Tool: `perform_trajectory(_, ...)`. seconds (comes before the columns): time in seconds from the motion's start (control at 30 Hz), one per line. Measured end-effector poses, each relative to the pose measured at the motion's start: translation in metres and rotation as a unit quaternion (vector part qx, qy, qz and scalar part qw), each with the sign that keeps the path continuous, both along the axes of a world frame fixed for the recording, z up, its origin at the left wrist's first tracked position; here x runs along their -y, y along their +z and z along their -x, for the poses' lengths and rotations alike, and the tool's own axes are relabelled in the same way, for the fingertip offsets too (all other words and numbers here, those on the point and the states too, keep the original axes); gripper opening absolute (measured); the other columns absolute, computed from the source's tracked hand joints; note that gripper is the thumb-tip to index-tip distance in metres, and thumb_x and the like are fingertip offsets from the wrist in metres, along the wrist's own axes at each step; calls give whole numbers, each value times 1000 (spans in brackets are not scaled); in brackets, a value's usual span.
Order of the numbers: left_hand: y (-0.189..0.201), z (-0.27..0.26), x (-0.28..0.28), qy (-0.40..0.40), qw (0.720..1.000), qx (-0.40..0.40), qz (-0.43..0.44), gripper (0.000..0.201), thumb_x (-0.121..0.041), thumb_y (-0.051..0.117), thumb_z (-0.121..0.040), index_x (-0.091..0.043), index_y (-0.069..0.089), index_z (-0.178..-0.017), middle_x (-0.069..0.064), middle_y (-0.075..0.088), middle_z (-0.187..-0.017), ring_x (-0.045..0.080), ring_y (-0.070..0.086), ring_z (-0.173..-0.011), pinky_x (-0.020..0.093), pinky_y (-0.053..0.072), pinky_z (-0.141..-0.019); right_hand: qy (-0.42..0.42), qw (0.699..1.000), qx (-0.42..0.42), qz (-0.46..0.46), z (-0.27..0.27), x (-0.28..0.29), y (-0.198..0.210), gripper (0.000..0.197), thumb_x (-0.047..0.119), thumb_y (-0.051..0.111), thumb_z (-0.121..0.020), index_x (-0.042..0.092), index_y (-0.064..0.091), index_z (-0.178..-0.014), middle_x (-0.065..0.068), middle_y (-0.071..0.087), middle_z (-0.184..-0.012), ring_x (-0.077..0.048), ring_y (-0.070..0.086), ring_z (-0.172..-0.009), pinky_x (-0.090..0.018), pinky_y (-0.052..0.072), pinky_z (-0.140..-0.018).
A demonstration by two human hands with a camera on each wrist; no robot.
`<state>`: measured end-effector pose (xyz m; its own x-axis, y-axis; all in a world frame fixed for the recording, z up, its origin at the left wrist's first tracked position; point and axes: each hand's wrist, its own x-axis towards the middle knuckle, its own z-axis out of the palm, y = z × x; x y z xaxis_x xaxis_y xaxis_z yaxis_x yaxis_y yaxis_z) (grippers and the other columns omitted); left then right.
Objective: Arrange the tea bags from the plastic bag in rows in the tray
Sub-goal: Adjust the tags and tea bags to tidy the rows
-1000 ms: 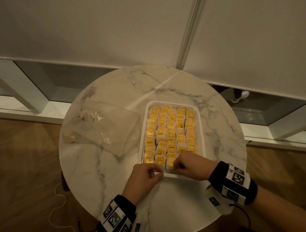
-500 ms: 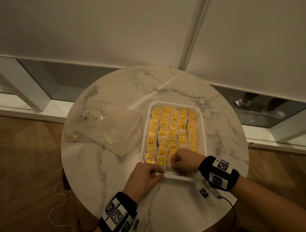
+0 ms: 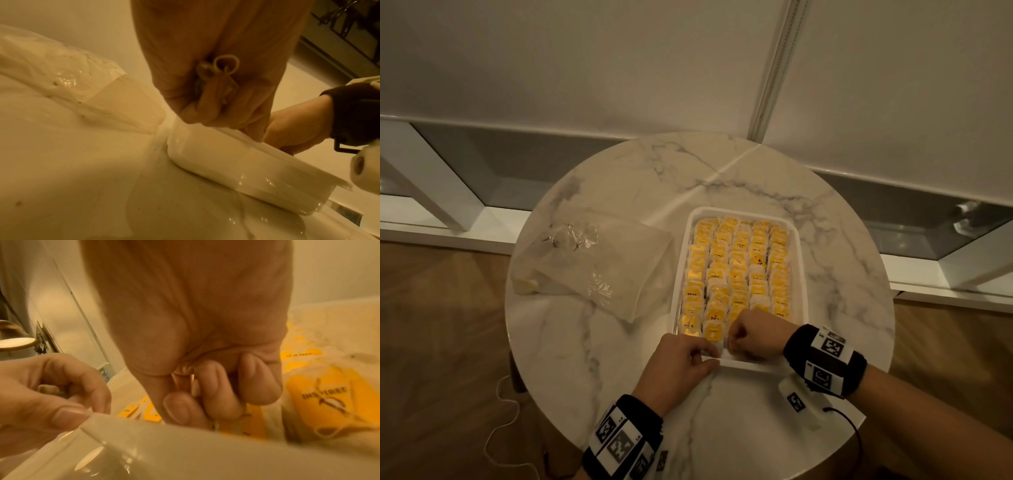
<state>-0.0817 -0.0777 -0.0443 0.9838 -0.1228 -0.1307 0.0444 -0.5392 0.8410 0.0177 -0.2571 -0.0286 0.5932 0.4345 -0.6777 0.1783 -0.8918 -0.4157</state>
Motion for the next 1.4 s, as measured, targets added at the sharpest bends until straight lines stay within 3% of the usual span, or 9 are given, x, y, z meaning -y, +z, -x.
perform_trajectory(0.43, 2, -1, -2, -6, 1000, -26, -6, 5, -24, 77, -82, -26, 78, -86, -10, 53, -52, 4, 55, -55, 10, 37, -58, -44, 998, 41, -21, -6, 1, -3, 15, 19, 62, -90, 14, 76, -91, -3, 73, -92, -17, 64, -81, -29, 51, -73)
perform_trajectory(0.57, 9, 2, -1, 50, 991, -62, 111, 11, -24, 69, -91, -18, 76, -85, -5, 52, -47, 12, 48, -39, 20, 38, -44, -39, 996, 57, -58, 4, 2, 19, 14, 24, 63, -91, 16, 75, -91, 10, 64, -75, -8, 60, -70, -24, 48, -67)
perform_trajectory(0.63, 13, 1, -1, 119, 953, -119, 250, 26, -26, 54, -100, -10, 73, -91, 3, 49, -50, 16, 39, -35, 20, 28, -38, -37, 992, 72, -97, 11, 3, 34, 13, 26, 63, -92, 19, 72, -87, 15, 58, -64, -1, 54, -58, -21, 43, -61)
perform_trajectory(0.77, 26, -5, 1, 237, 793, -232, 510, 49, -44, 35, -103, -5, 66, -104, 1, 44, -57, 9, 33, -39, 16, 20, -38, -70, 970, 78, -220, 37, -5, 61, 15, 28, 65, -93, 17, 71, -84, 8, 55, -53, -4, 49, -49, -22, 39, -54)
perform_trajectory(0.83, 30, -7, 5, 245, 765, -214, 556, 52, -46, 34, -102, -4, 62, -111, 1, 45, -61, 9, 39, -45, 20, 28, -39, -86, 958, 76, -264, 54, -14, 68, 19, 37, 68, -90, 19, 72, -85, 8, 55, -55, -4, 48, -51, -21, 38, -54)
perform_trajectory(0.93, 37, -10, 16, 263, 775, -170, 550, 51, -44, 33, -103, -4, 64, -111, 2, 47, -67, 13, 47, -59, 29, 43, -61, -116, 948, 102, -279, 70, -23, 64, 27, 51, 69, -85, 24, 71, -84, 9, 57, -58, -4, 50, -53, -21, 37, -54)
perform_trajectory(1.1, 36, -14, 30, 279, 793, -132, 525, 44, -37, 37, -103, -5, 66, -106, 3, 50, -75, 15, 49, -69, 30, 44, -69, -162, 929, 156, -295, 74, -26, 48, 23, 40, 65, -90, 35, 64, -67, 9, 55, -57, -7, 49, -55, -27, 37, -56)
perform_trajectory(1.2, 33, -14, 32, 245, 851, -125, 447, 26, -19, 47, -101, -9, 70, -98, 6, 64, -93, 18, 61, -85, 28, 49, -69, -181, 927, 192, -265, 65, -12, 47, 15, 27, 66, -89, 25, 68, -74, 11, 58, -62, -8, 53, -60, -28, 43, -59)
perform_trajectory(1.4, 18, -9, 19, 134, 979, 20, 155, 21, -8, 68, -89, -26, 68, -100, -10, 66, -93, 11, 61, -76, 25, 52, -69, -182, 922, 262, -220, 35, 28, 55, 9, 23, 70, -88, 19, 69, -80, 7, 64, -77, -8, 57, -71, -24, 46, -68)
